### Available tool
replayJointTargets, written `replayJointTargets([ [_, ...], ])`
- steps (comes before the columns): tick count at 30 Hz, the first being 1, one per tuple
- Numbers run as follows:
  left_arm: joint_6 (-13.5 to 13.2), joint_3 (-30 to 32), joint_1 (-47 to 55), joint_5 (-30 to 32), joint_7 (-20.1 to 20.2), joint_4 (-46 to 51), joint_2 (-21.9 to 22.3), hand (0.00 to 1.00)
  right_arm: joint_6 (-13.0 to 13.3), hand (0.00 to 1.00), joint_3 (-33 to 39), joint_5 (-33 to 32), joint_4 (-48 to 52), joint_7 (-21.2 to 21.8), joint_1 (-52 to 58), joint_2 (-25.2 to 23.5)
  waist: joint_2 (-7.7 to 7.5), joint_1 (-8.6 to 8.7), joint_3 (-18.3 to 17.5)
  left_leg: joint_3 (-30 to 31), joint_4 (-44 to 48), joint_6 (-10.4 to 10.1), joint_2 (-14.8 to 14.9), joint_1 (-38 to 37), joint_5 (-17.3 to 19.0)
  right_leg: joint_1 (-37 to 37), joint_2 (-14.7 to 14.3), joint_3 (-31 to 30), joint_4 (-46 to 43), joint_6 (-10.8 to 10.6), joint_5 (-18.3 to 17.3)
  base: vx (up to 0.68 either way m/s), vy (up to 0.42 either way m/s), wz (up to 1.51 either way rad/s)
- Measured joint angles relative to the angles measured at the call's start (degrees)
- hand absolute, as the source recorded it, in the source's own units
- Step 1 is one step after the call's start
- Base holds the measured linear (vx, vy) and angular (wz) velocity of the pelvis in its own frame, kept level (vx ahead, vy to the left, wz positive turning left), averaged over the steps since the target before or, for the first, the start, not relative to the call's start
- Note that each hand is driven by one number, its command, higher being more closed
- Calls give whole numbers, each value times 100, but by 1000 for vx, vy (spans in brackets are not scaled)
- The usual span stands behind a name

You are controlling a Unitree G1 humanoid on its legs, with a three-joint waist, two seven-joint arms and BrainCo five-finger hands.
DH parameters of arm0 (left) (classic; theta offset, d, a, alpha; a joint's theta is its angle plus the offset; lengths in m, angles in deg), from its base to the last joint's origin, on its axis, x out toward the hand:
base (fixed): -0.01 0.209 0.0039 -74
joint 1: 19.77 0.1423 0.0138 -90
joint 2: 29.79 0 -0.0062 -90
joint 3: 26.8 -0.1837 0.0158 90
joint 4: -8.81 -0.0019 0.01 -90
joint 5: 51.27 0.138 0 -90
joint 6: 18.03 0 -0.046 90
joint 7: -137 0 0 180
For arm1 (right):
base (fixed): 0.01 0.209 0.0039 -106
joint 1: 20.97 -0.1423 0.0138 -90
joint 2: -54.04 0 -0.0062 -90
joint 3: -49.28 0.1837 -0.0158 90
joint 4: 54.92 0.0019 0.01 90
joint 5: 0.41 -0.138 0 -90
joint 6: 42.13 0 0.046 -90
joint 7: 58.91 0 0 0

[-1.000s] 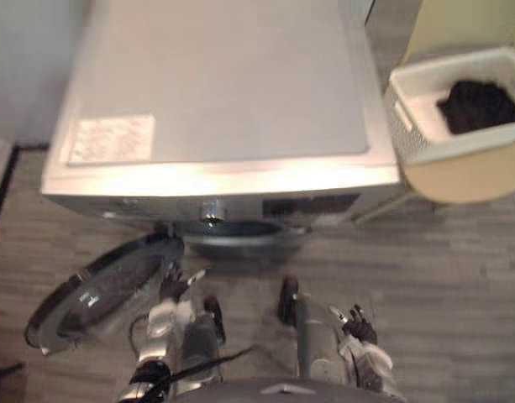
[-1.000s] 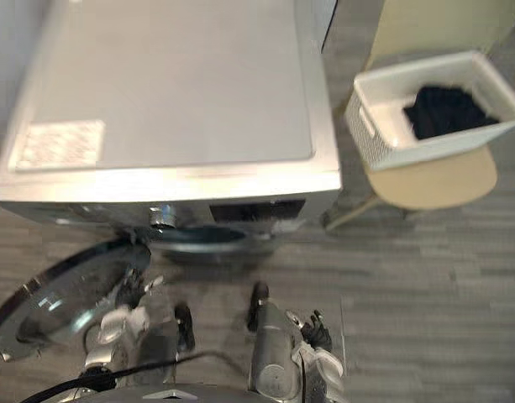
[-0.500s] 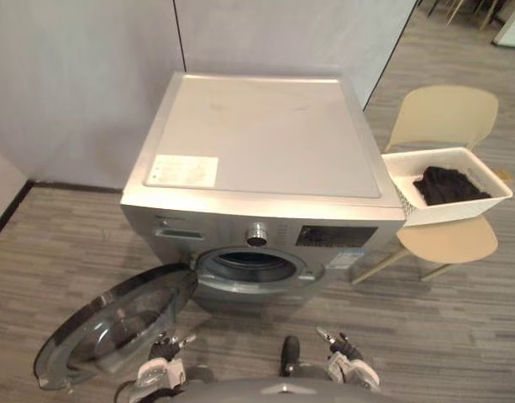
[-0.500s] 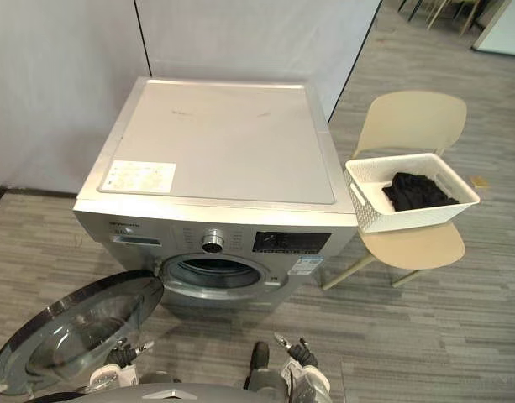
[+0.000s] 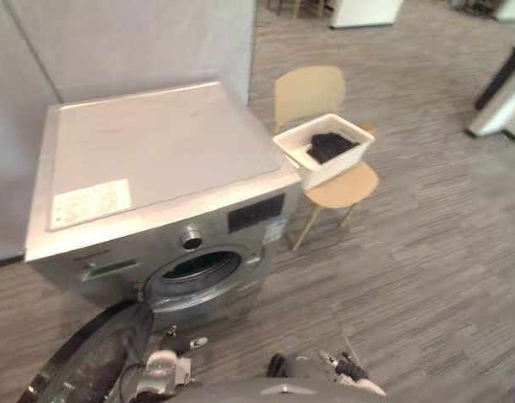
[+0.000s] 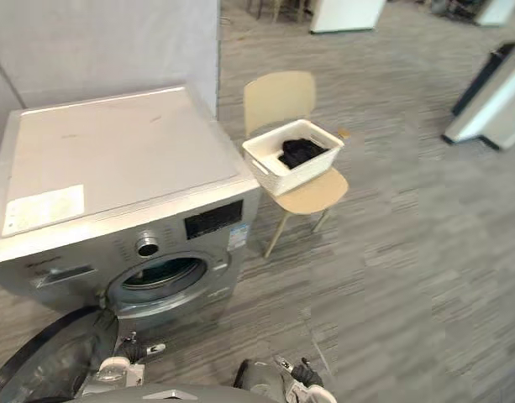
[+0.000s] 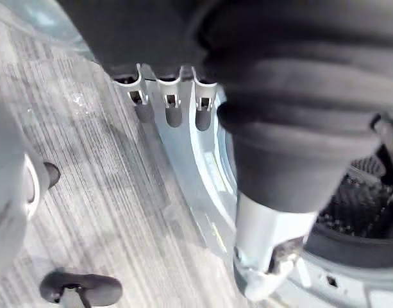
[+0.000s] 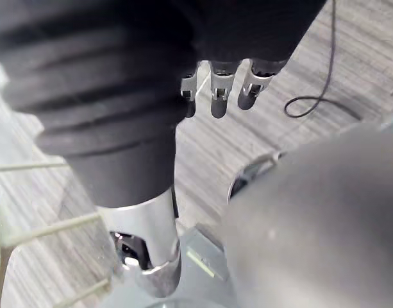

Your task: Pick up the laundry basket with both hands and put the clothes into the washing machine.

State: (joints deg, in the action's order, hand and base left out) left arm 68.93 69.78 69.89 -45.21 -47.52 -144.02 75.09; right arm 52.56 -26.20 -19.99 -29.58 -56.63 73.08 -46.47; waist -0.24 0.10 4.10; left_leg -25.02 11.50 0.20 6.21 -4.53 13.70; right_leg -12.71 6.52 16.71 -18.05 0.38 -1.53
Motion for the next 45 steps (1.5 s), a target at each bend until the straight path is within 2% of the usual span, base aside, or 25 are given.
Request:
replayJointTargets([
  [1,-4,-2,-27,50,10,-25,69,0,-30,0,158,40,-36,-5,-74,87,157,8,31,-101,-163,-190,69,3,-63,-74,23,-26,-113,118,-177,-45,-130,-73],
  [2,0,-41,-73,92,10,-51,80,0,-116,0,410,158,-116,-21,-123,106,85,93,36,-149,-178,-206,10,8,-175,-229,439,31,-1131,206,-704,48,-141,-28],
  [4,3,-217,3,97,37,-93,-71,0,-163,0,529,212,-170,-35,20,77,-6,84,-18,-177,-102,-279,-22,70,-250,178,945,146,-871,-203,-760,53,-198,-25],
  [5,15,-210,22,97,44,-149,-168,0,-201,0,504,269,-169,-30,21,46,-33,75,-15,-167,-97,-383,11,140,-325,310,819,165,-443,-490,-842,-20,-279,-47],
  [6,17,-202,17,92,44,-198,-139,0,-227,0,470,372,-174,-19,1,107,115,46,38,-168,-128,-488,215,180,-394,464,508,174,53,-630,-656,-31,-303,-36],
  [8,14,-124,60,91,44,-202,-114,0,-232,0,353,415,-159,-28,-75,153,184,29,44,-160,-103,-590,425,232,-550,605,212,186,447,-492,-453,-34,-280,-28],
  [12,13,193,96,32,41,-152,-169,0,-171,0,-255,363,88,15,-103,137,69,16,90,-59,986,-716,1168,456,-624,937,-405,59,908,-182,-424,-80,-254,-30],
  [14,5,360,117,-30,32,47,-179,0,-85,0,-549,305,238,26,-115,78,94,-67,184,221,2366,-487,1702,907,-754,1094,-703,-96,934,17,-497,-93,-240,-58],
  [15,0,398,164,-81,23,202,-178,0,-58,0,-707,279,309,33,-96,68,80,-109,261,571,3281,24,1953,1304,-1100,1208,-845,-201,933,127,-531,-29,-148,-55],
  [17,-20,383,184,-160,18,369,-156,0,-4,0,-774,203,322,23,-128,118,137,-140,321,1179,4195,-8,1746,1839,-974,1325,-891,-366,923,263,-575,-17,-143,-48],
  [20,-119,379,215,-254,7,600,-37,0,-5,0,-793,211,299,22,-161,307,237,-283,436,1946,3854,-627,390,2347,-392,1336,-857,-693,1057,394,-535,68,1,-52],
  [22,-157,379,231,-263,0,612,-41,0,-14,0,-881,269,300,28,-197,352,379,-377,522,1851,2489,-571,-35,2344,-386,1340,-858,-717,1170,431,-509,122,69,-69],
  [24,-136,413,357,-249,-5,540,-124,0,5,0,-884,424,301,32,-273,312,473,-426,566,1871,336,-528,-271,2218,-928,1465,-911,-715,1436,468,-467,228,87,-67],
  [26,-101,491,427,-211,-1,297,-139,0,6,0,-888,434,291,27,-247,292,437,-592,545,1857,-28,-382,-348,2019,-1577,1623,-904,-1011,1627,364,-514,299,94,-61],
  [27,-62,608,462,-180,3,180,-163,0,7,0,-881,466,292,29,-267,267,402,-579,505,1852,62,-106,-439,2014,-1489,1636,-841,-1136,1588,245,-593,350,109,-30],
  [28,2,810,496,-133,10,96,-162,0,4,0,-865,561,281,28,-256,242,312,-545,461,1823,302,216,-547,2054,-1253,1517,-702,-1163,1268,98,-801,350,112,-12],
  [30,64,956,645,-102,41,69,-202,0,-13,0,-626,646,254,43,-166,73,68,-541,389,1624,396,275,-777,1844,-828,1221,-364,-1245,75,-124,-1401,388,94,-23],
  [31,76,958,694,-88,62,-16,-252,0,-15,0,-473,636,235,112,-149,-20,-21,-519,333,1489,366,312,-885,1567,-634,697,-166,-1327,-1520,-475,-1567,496,110,-30],
  [33,76,844,764,-90,109,-16,-296,0,11,0,-313,647,276,243,-146,-35,-64,-391,303,1452,421,383,-955,1111,-387,177,1,-1384,-3399,-1007,-1009,511,88,-5],
  [34,74,693,755,-108,109,36,-343,0,10,0,-190,650,270,262,-140,-46,-49,-338,310,1524,585,452,-956,880,-223,-7,69,-1284,-4292,-1016,-743,345,33,20],
  [36,69,610,662,-166,107,174,-378,0,11,0,65,637,289,263,-86,-54,-63,-276,311,1745,652,435,-956,568,-69,-274,226,-1033,-5059,-841,-817,390,-46,45],
  [38,205,633,466,-355,-2,111,-369,0,8,0,368,630,293,257,-23,-48,-60,-206,303,2043,513,410,-929,325,-76,-539,477,-761,-4847,-623,-989,397,-101,67],
  [41,261,621,490,-486,-67,131,-302,0,16,0,738,477,386,244,188,-39,78,-191,406,2467,335,184,-696,-8,24,-746,880,-687,-3092,-561,-1136,339,-193,77],
  [42,246,536,489,-479,-28,198,-298,0,2,0,804,410,478,236,257,-43,170,-183,432,2637,293,35,-543,-102,116,-715,910,-940,-1968,-586,-960,242,-224,66],
  [45,205,564,474,-471,-25,334,-293,0,-57,0,978,395,341,212,304,-169,20,-131,297,2876,223,-383,-178,-244,549,-590,960,-1740,-235,-722,-210,287,-386,68],
])
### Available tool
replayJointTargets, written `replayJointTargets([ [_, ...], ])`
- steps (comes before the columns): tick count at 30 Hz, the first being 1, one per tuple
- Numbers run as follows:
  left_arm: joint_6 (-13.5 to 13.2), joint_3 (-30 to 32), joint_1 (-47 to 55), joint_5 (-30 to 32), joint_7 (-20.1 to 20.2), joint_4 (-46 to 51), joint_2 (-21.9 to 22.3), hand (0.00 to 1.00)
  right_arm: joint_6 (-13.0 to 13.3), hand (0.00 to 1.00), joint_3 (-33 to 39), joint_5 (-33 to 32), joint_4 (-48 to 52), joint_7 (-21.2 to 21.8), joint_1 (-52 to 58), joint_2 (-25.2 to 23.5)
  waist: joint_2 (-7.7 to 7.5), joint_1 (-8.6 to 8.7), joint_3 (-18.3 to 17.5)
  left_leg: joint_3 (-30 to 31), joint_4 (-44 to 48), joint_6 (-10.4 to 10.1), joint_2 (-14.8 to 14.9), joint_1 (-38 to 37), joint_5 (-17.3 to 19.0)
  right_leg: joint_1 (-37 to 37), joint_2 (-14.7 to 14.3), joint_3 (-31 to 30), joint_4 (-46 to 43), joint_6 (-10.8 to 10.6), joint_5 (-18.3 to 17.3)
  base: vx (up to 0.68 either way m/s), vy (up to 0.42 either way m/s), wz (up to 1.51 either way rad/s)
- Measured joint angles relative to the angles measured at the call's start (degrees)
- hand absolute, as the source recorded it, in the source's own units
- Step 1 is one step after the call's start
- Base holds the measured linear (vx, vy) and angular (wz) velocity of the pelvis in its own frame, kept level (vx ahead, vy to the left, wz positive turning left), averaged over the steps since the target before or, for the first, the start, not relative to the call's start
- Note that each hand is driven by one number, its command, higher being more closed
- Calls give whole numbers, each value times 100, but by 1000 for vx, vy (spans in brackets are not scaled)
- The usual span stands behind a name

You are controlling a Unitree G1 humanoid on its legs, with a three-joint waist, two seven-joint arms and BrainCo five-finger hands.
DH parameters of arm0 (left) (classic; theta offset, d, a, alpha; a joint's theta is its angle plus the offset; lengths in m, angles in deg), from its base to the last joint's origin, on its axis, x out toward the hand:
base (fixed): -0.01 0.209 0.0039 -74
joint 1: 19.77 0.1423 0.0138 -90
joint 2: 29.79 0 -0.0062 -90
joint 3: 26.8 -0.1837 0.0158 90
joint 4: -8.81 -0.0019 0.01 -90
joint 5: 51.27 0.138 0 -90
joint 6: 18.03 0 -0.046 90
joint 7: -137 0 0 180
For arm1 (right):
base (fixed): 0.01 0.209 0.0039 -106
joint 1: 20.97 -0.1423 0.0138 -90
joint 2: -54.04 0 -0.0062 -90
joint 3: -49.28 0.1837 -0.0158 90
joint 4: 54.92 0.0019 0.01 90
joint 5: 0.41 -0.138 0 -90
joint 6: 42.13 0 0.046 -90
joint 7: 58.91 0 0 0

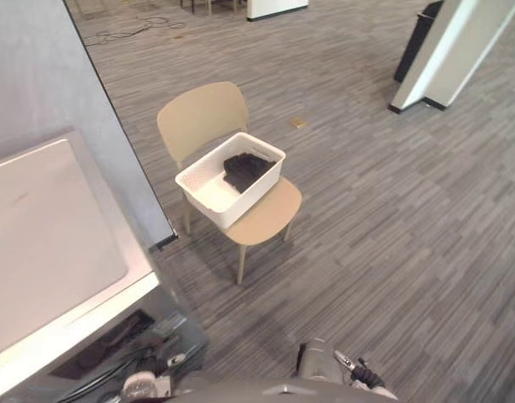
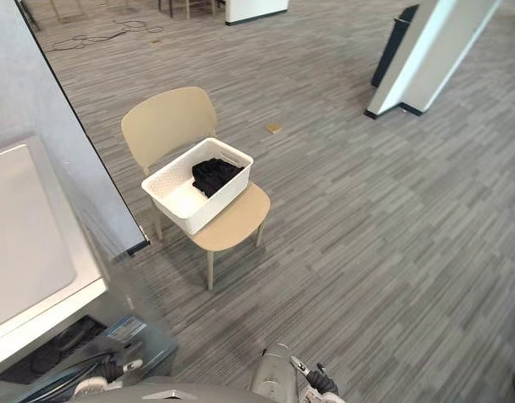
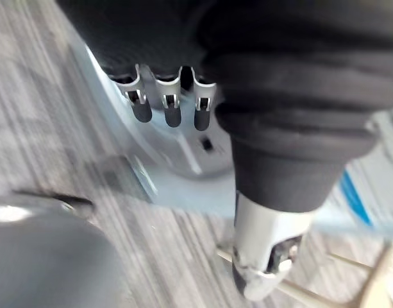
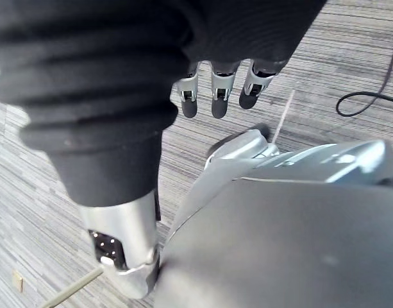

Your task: Pick up the laundry basket with both hands and put the clothes into the washing machine.

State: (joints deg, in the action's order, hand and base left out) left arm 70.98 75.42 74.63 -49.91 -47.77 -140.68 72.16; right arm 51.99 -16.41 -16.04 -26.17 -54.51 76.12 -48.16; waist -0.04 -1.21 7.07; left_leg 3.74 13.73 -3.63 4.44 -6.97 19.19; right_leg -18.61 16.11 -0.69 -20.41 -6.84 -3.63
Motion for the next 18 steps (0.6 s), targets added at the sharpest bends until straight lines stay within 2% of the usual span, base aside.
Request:
replayJointTargets([
  [1,0,165,83,0,-44,-3,-2,0,-16,0,0,3,-38,5,8,0,-34,-3,-44,74,6,-84,99,-65,120,-10,-7,-16,-58,-44,47,426,-697,52],
  [2,-29,235,256,72,27,8,-72,0,-50,0,-11,5,-91,5,87,-29,-131,0,-218,161,-78,-228,282,-162,311,-10,-67,62,-259,-153,-62,504,-745,47],
  [3,-34,263,331,173,72,-32,44,0,-61,0,18,-3,-156,17,120,71,28,20,-349,328,-122,-287,695,-353,385,2,-348,345,-676,-481,-343,427,-628,53],
  [4,-54,289,410,207,126,-79,179,0,-57,0,23,7,-197,19,138,156,190,19,-447,479,62,-254,875,-297,264,44,-503,506,-760,-349,-480,466,-605,48],
  [5,-135,567,422,291,250,-81,314,0,-68,0,16,5,-324,3,48,266,332,-22,-524,657,1256,-106,1041,265,-266,246,-751,750,-886,-94,-752,375,-509,37],
  [6,-143,695,417,299,259,-61,361,0,-88,0,-11,7,-314,3,18,285,365,-10,-514,714,1910,2,1068,563,-536,402,-781,843,-850,-57,-806,539,-704,47],
  [7,-151,811,410,285,263,-10,430,0,-84,0,-132,11,-271,-2,29,350,465,-32,-463,723,3410,84,1165,1236,-977,765,-920,1089,-717,122,-898,382,-487,44],
  [8,-156,803,418,272,263,11,435,0,-93,0,-253,9,-274,-13,20,397,506,-80,-436,643,4438,92,1227,1713,-970,1082,-1053,1260,-532,230,-919,433,-492,47],
  [9,-160,780,411,258,262,37,364,0,-96,0,-430,-4,-281,-25,-23,388,413,-140,-377,374,5190,76,1198,2197,-947,1495,-1157,1428,-221,341,-914,328,-358,36],
  [10,-179,737,403,210,267,42,302,0,-96,0,-519,-31,-289,-47,-72,372,329,-159,-342,194,5293,83,1139,2368,-930,1692,-1170,1517,-41,383,-889,304,-316,53],
  [11,-200,610,352,200,268,99,184,0,-83,0,-612,-54,-275,-108,-177,334,175,-193,-271,-256,5086,92,1019,2632,-891,2067,-1178,1732,352,426,-829,256,-279,59],
  [12,-200,558,314,192,260,108,163,0,-78,0,-600,-81,-269,-139,-277,320,110,-216,-234,-715,4623,56,960,2717,-828,2280,-1210,1881,630,412,-766,293,-277,74],
  [14,-196,567,299,146,239,143,180,0,-54,0,-587,-142,-224,-198,-450,351,118,-244,-192,-1546,3333,44,742,2796,-748,2576,-1254,2171,1012,413,-731,264,-135,73],
  [15,-195,491,315,107,245,122,179,0,-50,0,-529,-213,-224,-197,-507,376,128,-265,-207,-2101,2022,-9,470,2569,-958,2701,-1282,2355,1201,407,-728,305,-58,75],
  [16,-199,367,312,106,251,32,194,0,-46,0,-496,-218,-224,-192,-533,406,259,-329,-227,-2799,945,242,403,2365,-1508,2796,-1445,2474,1355,373,-743,309,-48,65],
  [17,-189,344,310,107,259,-55,178,0,-49,0,-474,-221,-237,-197,-615,404,245,-358,-198,-2990,768,1016,386,2316,-1611,2858,-1493,2514,1393,325,-780,297,-29,53],
  [18,-179,431,282,103,245,-130,146,0,-63,0,-429,-204,-280,-197,-750,283,107,-402,-155,-2981,569,1096,185,2251,-1652,2879,-1416,2532,1413,325,-789,218,-10,39],
])
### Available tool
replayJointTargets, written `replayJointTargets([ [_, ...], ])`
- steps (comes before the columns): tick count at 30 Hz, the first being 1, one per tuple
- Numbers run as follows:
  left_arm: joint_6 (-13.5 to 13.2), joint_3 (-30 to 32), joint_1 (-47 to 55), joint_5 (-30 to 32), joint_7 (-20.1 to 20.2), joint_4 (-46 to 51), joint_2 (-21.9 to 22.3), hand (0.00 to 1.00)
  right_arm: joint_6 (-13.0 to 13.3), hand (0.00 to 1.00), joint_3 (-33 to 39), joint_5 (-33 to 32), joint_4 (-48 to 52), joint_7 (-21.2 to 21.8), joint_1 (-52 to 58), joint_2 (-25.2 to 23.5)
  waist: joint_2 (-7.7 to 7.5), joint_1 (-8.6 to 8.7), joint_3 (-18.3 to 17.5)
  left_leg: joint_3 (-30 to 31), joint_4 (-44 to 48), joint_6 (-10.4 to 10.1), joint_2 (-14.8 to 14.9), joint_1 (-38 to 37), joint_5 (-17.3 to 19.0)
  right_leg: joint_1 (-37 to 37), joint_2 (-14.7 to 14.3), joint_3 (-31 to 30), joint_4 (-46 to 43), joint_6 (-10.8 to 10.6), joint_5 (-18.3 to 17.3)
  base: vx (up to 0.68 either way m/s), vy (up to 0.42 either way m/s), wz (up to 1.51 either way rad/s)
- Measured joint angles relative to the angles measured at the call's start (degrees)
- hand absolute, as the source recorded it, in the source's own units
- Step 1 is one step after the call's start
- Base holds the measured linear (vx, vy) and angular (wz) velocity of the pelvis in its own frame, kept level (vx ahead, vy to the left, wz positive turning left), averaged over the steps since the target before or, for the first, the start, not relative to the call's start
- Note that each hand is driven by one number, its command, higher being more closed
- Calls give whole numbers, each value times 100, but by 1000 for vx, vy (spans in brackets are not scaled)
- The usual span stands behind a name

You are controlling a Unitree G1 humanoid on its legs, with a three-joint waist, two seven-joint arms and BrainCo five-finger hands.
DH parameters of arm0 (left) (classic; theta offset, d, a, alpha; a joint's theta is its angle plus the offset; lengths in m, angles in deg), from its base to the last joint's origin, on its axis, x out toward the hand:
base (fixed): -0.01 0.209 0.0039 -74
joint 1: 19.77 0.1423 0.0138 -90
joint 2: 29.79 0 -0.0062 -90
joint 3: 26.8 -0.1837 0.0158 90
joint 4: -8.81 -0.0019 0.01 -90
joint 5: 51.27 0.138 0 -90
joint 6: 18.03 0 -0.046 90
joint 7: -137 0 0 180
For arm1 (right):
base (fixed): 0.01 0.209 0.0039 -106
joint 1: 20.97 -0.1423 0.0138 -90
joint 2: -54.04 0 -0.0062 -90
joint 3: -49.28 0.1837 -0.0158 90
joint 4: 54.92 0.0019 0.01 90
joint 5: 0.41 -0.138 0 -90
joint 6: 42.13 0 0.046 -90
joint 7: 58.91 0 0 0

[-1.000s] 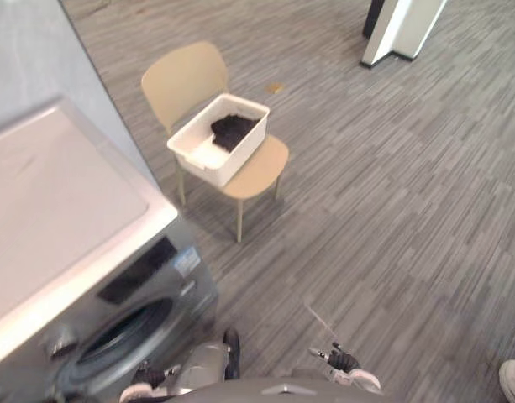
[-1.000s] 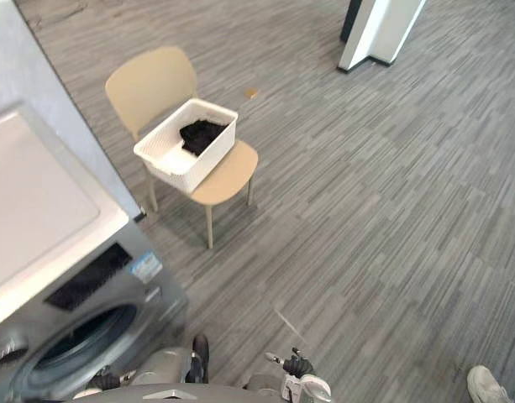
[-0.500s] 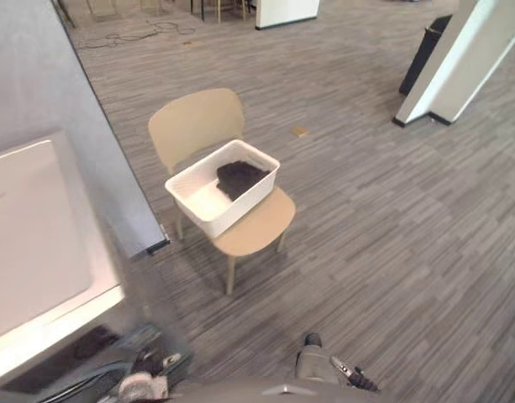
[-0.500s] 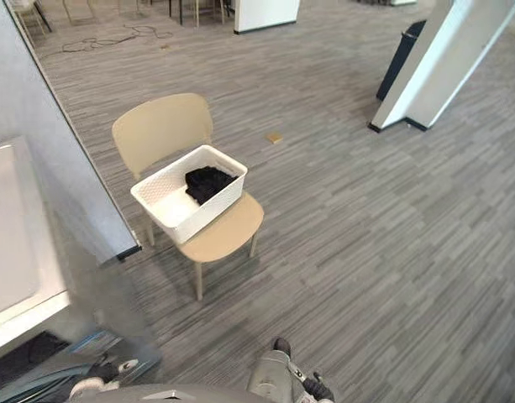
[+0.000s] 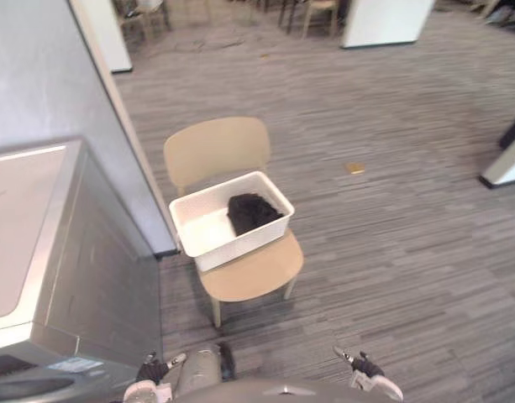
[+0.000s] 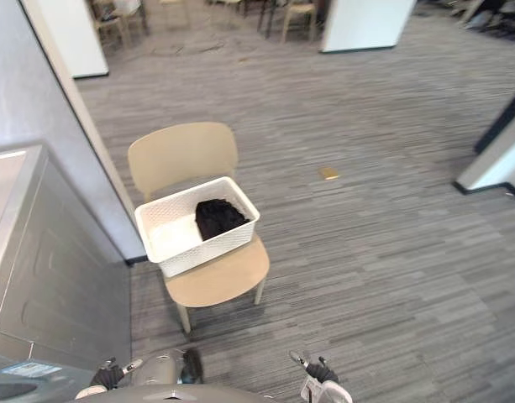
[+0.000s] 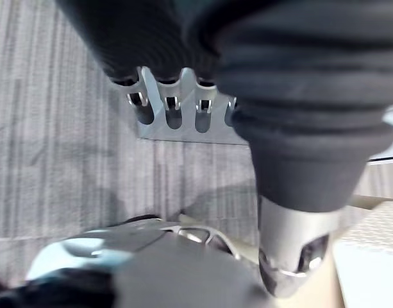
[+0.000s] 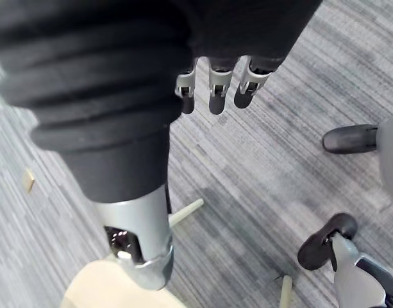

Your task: Pick up the laundry basket with both hands and put the clothes into the washing machine.

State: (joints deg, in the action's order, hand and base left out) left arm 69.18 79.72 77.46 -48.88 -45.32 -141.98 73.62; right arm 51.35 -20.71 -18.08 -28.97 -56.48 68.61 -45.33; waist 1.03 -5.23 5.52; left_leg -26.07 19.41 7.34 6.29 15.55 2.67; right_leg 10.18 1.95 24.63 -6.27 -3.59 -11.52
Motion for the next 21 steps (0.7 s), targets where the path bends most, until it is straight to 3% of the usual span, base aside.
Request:
replayJointTargets([
  [2,31,34,-47,10,-1,-53,-109,0,-11,0,-51,322,-2,-19,-120,-90,-189,-6,64,207,-310,28,-305,-100,26,-13,156,16,-148,37,-19,218,23,53],
  [4,35,9,-31,7,-34,-95,-105,0,-14,0,-239,552,4,-42,-142,-125,-215,-19,74,347,-874,-1,-612,-588,20,-387,530,-162,-1607,42,-79,274,114,54],
  [5,35,-34,-36,7,-55,-95,-118,0,-13,0,-321,581,3,-43,-131,-144,-222,-9,67,401,-999,-36,-682,-716,-4,-592,671,-224,-2208,-78,-38,218,107,49],
  [7,35,-323,-75,11,-72,-93,-256,0,-23,0,-606,687,5,40,-13,-256,-304,154,28,792,-1184,-35,-909,-983,11,-1287,953,-633,-4139,-699,296,230,49,90],
  [10,33,-672,-201,14,-76,-49,-410,0,-26,0,-763,688,11,93,87,-305,-385,209,40,1120,-1378,-34,-1135,-1394,-7,-1963,1041,-1140,-5195,-702,156,244,18,71],
  [13,5,-907,-427,11,-82,14,-413,0,-6,0,-378,675,35,96,253,-300,-384,274,15,1793,-1377,-25,-1288,-1462,-36,-2237,1365,-1211,-4309,-490,-156,175,-15,97],
  [16,-79,-1045,-655,9,-101,48,-260,0,-11,0,-11,668,3,69,329,-324,-400,367,6,2369,-1394,-110,-1386,-1427,-10,-2003,1383,-1888,-2606,-360,-13,105,-66,130],
  [18,-168,-1217,-574,14,-96,62,-183,0,-27,0,212,668,-36,64,396,-422,-470,362,-91,2778,-1476,-176,-1397,-1485,-7,-1716,1383,-2145,-1585,-619,414,60,-151,96],
  [20,-189,-1184,-510,15,-100,77,-205,0,-88,0,389,676,-121,62,421,-529,-573,346,-188,3006,-1458,-311,-1383,-1471,6,-1469,1352,-1732,-1048,-507,700,97,-240,68],
  [21,-191,-1140,-451,16,-100,46,-278,0,-118,0,525,681,-224,62,419,-600,-643,348,-242,3132,-1458,-389,-1392,-1460,-23,-1299,1254,-1495,-741,-385,1029,106,-287,57],
])
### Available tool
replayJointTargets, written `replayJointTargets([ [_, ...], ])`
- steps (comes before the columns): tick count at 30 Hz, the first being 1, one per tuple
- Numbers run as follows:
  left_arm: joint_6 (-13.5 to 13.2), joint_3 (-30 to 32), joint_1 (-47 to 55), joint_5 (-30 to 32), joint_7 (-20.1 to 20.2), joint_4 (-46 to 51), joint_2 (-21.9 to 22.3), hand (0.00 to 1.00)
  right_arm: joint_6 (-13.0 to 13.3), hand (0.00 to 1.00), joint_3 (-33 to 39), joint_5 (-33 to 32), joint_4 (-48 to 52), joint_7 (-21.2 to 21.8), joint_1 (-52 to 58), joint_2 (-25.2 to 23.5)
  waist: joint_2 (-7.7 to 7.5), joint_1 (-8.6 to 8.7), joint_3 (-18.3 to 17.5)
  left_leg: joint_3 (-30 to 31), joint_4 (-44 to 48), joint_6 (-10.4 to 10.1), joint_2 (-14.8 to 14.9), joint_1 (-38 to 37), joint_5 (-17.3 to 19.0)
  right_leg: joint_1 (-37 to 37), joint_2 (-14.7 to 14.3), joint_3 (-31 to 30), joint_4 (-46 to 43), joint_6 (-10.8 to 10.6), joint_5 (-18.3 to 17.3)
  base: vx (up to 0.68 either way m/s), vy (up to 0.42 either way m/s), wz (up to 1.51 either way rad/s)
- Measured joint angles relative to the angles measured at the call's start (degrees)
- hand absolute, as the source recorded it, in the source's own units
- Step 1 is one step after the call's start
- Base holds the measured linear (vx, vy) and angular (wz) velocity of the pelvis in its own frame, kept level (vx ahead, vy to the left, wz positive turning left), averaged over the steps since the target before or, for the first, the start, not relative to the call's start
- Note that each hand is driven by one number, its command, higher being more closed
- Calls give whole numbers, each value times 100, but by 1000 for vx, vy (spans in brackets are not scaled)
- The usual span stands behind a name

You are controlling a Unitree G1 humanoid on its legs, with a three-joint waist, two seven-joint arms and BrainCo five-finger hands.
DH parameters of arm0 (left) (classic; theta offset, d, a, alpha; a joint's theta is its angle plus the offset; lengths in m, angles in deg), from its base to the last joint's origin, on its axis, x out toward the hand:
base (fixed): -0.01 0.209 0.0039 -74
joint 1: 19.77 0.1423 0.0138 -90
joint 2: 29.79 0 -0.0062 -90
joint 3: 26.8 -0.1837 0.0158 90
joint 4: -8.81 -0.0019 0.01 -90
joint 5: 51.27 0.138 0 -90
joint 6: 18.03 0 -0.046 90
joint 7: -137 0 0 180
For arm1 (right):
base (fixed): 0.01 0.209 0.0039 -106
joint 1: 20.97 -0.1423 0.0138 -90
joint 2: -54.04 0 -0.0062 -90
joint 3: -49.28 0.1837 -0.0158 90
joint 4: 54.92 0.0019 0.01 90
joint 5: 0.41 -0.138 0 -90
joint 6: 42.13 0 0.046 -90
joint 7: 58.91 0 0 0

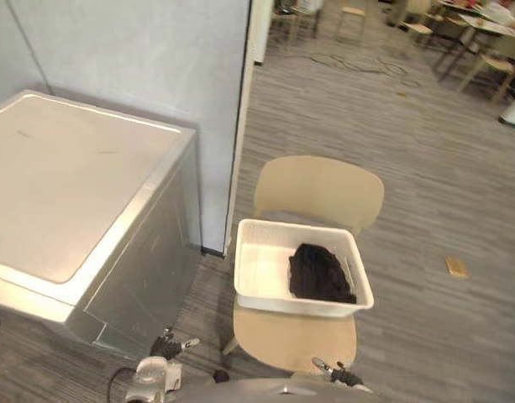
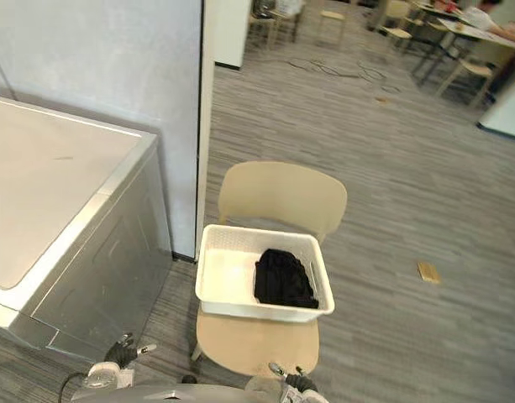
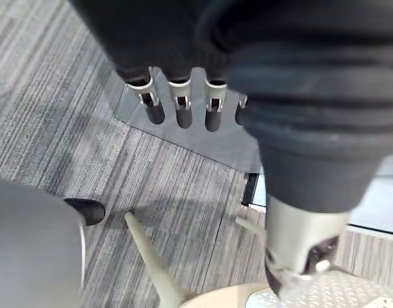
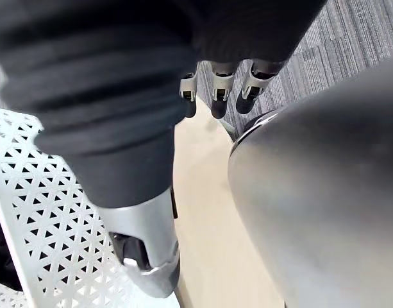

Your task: Pick up the laundry basket with both hands and put the clothes into the washing machine.

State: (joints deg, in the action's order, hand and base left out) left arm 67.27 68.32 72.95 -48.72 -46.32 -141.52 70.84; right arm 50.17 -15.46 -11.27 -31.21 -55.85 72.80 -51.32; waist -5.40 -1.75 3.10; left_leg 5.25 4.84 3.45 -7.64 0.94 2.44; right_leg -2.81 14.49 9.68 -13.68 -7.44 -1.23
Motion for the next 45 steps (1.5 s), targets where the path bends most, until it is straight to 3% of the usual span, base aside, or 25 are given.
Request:
replayJointTargets([
  [1,0,39,25,0,0,-39,-42,0,-3,0,84,4,-2,0,-1,-15,-15,2,-15,58,-8,-23,0,9,-12,104,-39,231,148,12,-39,101,-309,43],
  [4,15,505,25,-4,12,-367,-18,0,-16,0,636,-17,-25,-12,34,9,156,97,-187,367,-248,-274,255,82,-131,364,-324,585,769,14,-36,91,-296,37],
  [9,116,1016,246,54,62,-570,-18,0,-15,0,1103,-395,-69,-71,150,241,286,176,-243,394,-936,-512,617,-269,-353,571,-651,713,1070,189,-89,28,-174,5],
  [14,174,1343,358,90,113,-560,-30,0,-6,0,1794,-1113,123,-244,205,340,180,226,-253,187,-974,-501,658,-254,-351,579,-689,675,1222,203,-78,-41,-29,-9],
  [17,238,1331,388,100,102,-477,-41,0,-96,0,1532,-1114,1907,-620,313,216,164,305,-269,-141,-974,-515,664,-186,-359,405,-692,377,1284,187,58,-43,34,-49],
  [18,240,1258,396,100,99,-298,-40,0,-95,0,1339,-1021,3004,-796,344,183,159,372,-268,-263,-973,-512,662,-157,-358,332,-691,263,1310,185,125,-38,37,-39],
  [21,225,960,306,101,89,166,-43,0,-67,0,1462,-204,4981,-1309,300,202,61,384,-316,-349,-973,-504,649,-129,-355,299,-686,198,1380,151,194,-28,27,-18],
  [24,195,542,178,108,33,357,-48,0,-12,0,1515,768,5714,-1795,87,210,-8,383,-355,-348,-972,-448,648,-95,-403,307,-693,209,1451,153,229,0,0,0],
  [26,181,202,116,165,30,352,-16,0,-24,0,1159,1485,5998,-1877,-61,248,-7,382,-345,-356,-971,-448,642,-91,-404,301,-690,200,1453,145,234,0,0,0],
  [29,177,-42,121,288,37,344,-25,0,4,0,32,1981,6092,-1699,-228,609,26,351,-306,-369,-971,-450,642,-60,-412,267,-690,189,1452,142,246,-23,-4,-1],
  [33,170,-285,144,547,99,297,-32,0,215,0,-1700,2214,5734,-951,-933,1382,212,143,-66,-350,-972,-472,643,1,-435,219,-689,215,1454,135,271,-57,-9,5],
  [35,110,-289,107,559,124,302,-41,0,293,0,-2295,2322,5444,-547,-1178,1648,218,32,-43,-308,-970,-477,645,111,-483,136,-689,250,1455,136,283,-21,-9,15],
  [39,10,-231,82,557,136,344,-97,0,392,0,-2806,2537,5009,-35,-1319,1715,165,-15,149,-192,-934,-511,630,115,-527,156,-668,383,1449,136,284,29,-9,17],
  [42,9,-167,90,555,154,328,-151,0,402,0,-3105,3161,4505,199,-1318,1814,156,-2,197,-193,-934,-513,616,104,-528,154,-646,389,1414,134,285,0,0,0],
  [45,8,-137,89,553,154,323,-163,0,375,0,-3236,3164,4129,241,-1329,1843,175,4,255,-198,-935,-513,611,132,-528,152,-638,383,1390,133,284,-41,-2,-1],
])
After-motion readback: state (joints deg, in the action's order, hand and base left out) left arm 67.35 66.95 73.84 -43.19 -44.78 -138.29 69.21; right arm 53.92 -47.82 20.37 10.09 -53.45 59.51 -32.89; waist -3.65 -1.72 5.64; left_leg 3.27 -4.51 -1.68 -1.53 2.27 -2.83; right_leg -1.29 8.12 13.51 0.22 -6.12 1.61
